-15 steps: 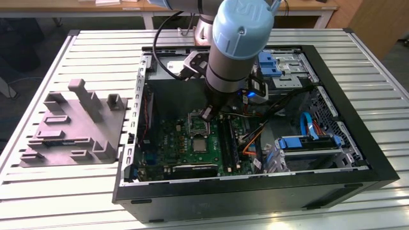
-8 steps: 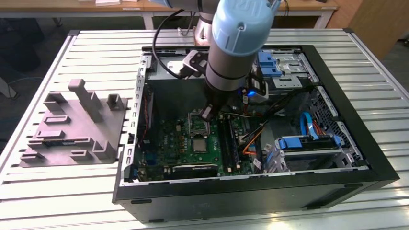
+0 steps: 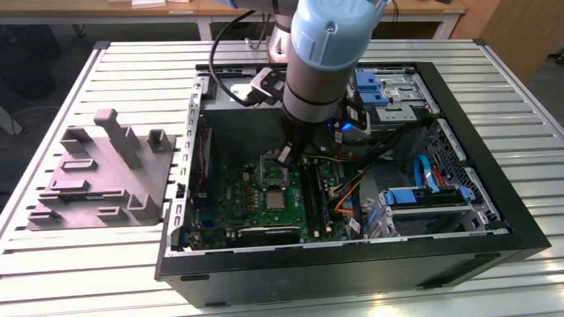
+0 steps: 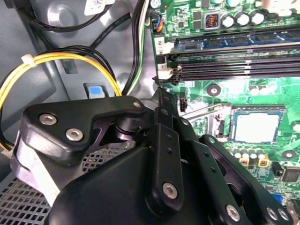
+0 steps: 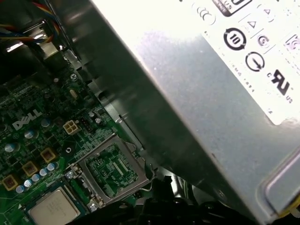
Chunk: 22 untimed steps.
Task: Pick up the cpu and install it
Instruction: 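Close the cpu cover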
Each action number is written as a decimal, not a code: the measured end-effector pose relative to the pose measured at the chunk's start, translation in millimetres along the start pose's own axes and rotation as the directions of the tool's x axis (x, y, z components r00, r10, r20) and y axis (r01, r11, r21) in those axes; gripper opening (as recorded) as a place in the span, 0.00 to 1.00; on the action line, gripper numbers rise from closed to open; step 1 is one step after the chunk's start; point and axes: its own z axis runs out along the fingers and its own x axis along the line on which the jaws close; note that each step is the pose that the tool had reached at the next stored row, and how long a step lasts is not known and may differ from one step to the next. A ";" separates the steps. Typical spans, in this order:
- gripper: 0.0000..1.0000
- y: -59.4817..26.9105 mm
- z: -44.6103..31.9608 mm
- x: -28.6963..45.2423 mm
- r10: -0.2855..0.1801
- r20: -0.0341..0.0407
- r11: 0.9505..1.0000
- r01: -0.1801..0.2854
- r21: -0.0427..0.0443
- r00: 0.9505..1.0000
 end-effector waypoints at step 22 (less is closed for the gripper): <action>0.11 8.8 -17.3 -1.0 0.003 -0.041 0.999 -0.001 0.032 0.999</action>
